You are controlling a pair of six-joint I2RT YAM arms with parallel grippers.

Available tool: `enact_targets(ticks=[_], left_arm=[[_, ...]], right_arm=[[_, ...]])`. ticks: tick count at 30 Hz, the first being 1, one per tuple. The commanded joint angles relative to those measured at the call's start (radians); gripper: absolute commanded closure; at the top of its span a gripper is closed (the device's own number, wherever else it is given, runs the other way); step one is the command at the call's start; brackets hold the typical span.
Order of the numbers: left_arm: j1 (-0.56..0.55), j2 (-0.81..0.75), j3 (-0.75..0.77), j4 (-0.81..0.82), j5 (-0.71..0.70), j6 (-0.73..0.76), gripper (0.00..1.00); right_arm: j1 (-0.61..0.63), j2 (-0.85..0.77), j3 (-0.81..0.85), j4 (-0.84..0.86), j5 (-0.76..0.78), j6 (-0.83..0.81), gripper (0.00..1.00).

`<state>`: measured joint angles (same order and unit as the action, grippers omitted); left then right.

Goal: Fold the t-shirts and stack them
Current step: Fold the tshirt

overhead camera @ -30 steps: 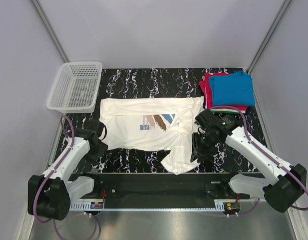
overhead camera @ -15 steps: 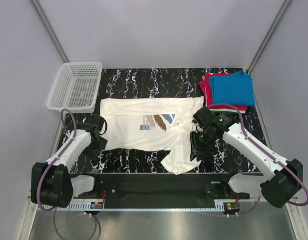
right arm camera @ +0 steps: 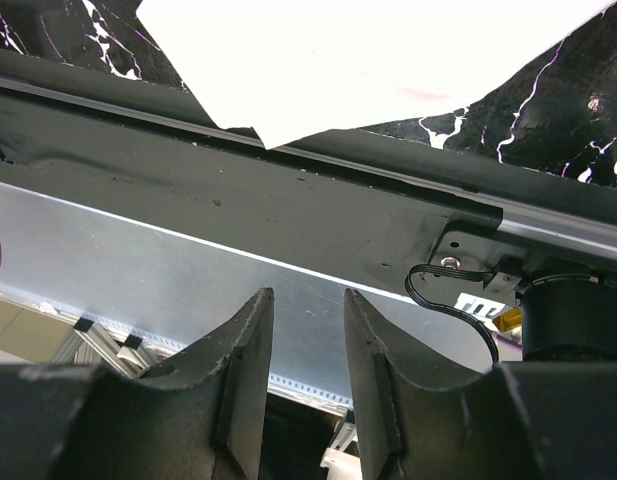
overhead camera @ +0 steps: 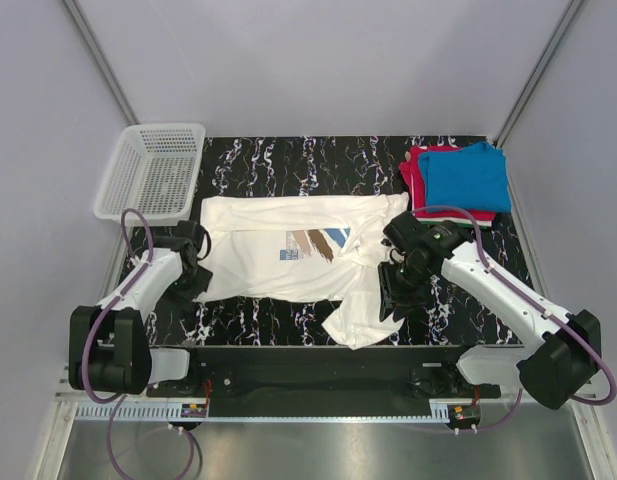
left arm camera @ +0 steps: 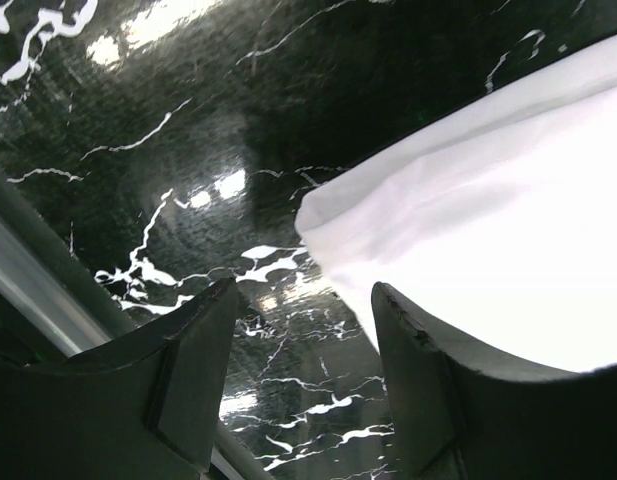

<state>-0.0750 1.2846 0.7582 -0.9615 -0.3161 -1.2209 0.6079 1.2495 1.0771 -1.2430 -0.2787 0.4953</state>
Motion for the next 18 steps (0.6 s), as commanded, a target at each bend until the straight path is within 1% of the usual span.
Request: enact_targets(ticks=[1,11,15,18], left_arm=[[0.014,0.022,0.039,0.04,-0.035,0.032,0.39],[0.017,0.047,0.007,0.073,-0.032,0.037,0.4],[0.017,0.065,0.003,0.087,-0.031,0.044,0.44],[0.018,0.082,0.0,0.099,-0.028,0.046,0.51]], right_arm=[[0.004,0.008,0.04,0.002,0.007,-0.018,0.58],[-0.005,0.01,0.034,0.004,0.009,-0.021,0.58],[-0.008,0.016,0.035,0.004,0.007,-0.026,0.58],[-0.013,0.019,0.037,0.002,0.009,-0.029,0.58]])
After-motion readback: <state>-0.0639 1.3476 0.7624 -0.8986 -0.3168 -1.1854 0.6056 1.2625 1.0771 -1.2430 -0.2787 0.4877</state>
